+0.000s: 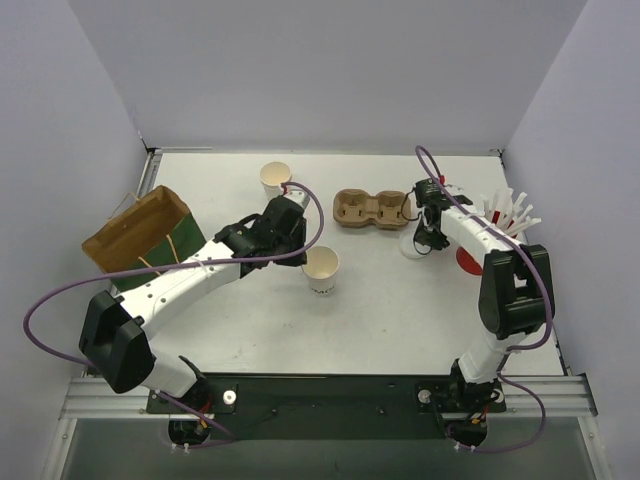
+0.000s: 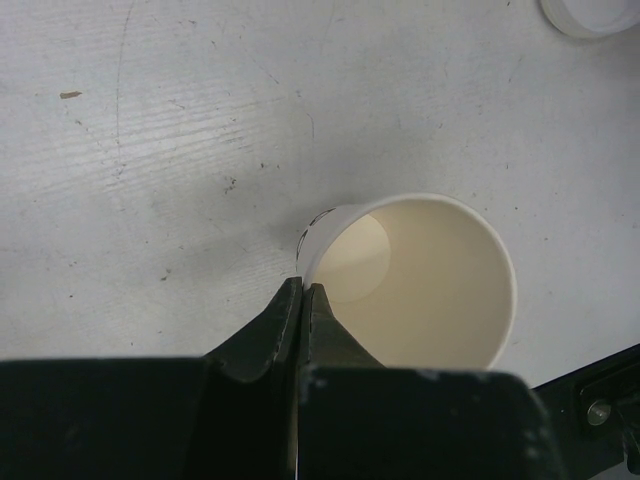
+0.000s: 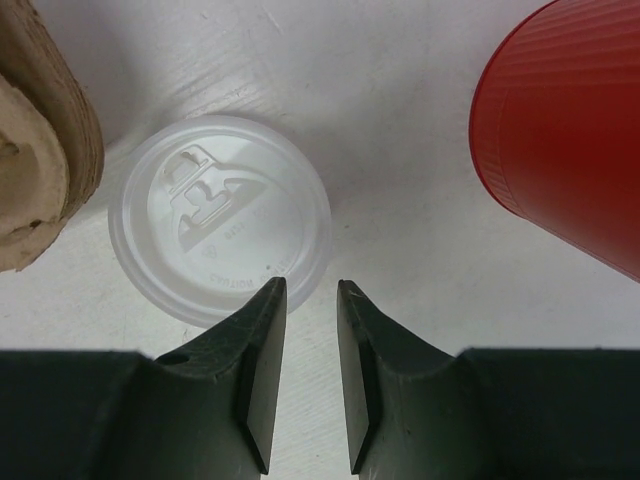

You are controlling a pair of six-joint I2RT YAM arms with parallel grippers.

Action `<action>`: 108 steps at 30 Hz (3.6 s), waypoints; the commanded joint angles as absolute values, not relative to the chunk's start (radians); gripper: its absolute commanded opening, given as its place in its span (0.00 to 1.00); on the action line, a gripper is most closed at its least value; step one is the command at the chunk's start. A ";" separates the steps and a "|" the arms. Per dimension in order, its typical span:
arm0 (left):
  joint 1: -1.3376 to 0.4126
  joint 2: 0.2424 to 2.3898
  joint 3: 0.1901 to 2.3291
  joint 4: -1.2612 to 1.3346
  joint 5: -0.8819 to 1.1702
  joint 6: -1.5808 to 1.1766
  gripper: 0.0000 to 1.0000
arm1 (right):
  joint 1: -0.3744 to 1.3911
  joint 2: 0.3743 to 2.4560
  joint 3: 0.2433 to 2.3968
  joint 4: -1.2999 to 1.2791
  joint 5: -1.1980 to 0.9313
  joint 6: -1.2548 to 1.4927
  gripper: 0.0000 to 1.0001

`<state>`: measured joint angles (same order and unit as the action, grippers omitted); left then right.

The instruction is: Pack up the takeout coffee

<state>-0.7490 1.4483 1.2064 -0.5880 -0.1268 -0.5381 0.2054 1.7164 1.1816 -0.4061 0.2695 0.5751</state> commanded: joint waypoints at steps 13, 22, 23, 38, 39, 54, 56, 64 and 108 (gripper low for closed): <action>-0.741 1.416 1.186 -0.543 -0.107 -0.529 0.00 | 0.163 1.756 1.166 -0.385 0.255 0.612 0.21; -0.741 1.420 1.155 -0.514 -0.106 -0.534 0.00 | 0.158 1.773 1.157 -0.364 0.245 0.612 0.15; -0.742 1.420 1.155 -0.509 -0.106 -0.534 0.00 | 0.158 1.775 1.155 -0.362 0.245 0.614 0.14; -0.745 1.428 1.123 -0.482 -0.118 -0.531 0.00 | 0.150 1.773 1.160 -0.364 0.224 0.607 0.00; -0.746 1.428 1.121 -0.477 -0.120 -0.531 0.00 | 0.149 1.772 1.160 -0.365 0.224 0.607 0.00; -0.747 1.437 1.097 -0.459 -0.129 -0.522 0.09 | 0.150 1.755 1.178 -0.387 0.219 0.603 0.00; -0.749 1.437 1.095 -0.457 -0.132 -0.519 0.11 | 0.149 1.755 1.178 -0.387 0.216 0.603 0.00; -0.750 1.431 1.068 -0.440 -0.138 -0.515 0.17 | 0.149 1.752 1.181 -0.388 0.215 0.601 0.00; -0.735 1.328 1.132 -0.494 -0.140 -0.480 0.58 | 0.147 1.672 1.236 -0.449 0.190 0.601 0.00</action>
<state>-0.7433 1.3651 1.0698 -0.4946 -0.1455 -0.4911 0.1558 1.7260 1.2026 -0.4068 0.1898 0.5983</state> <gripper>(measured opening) 0.585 0.001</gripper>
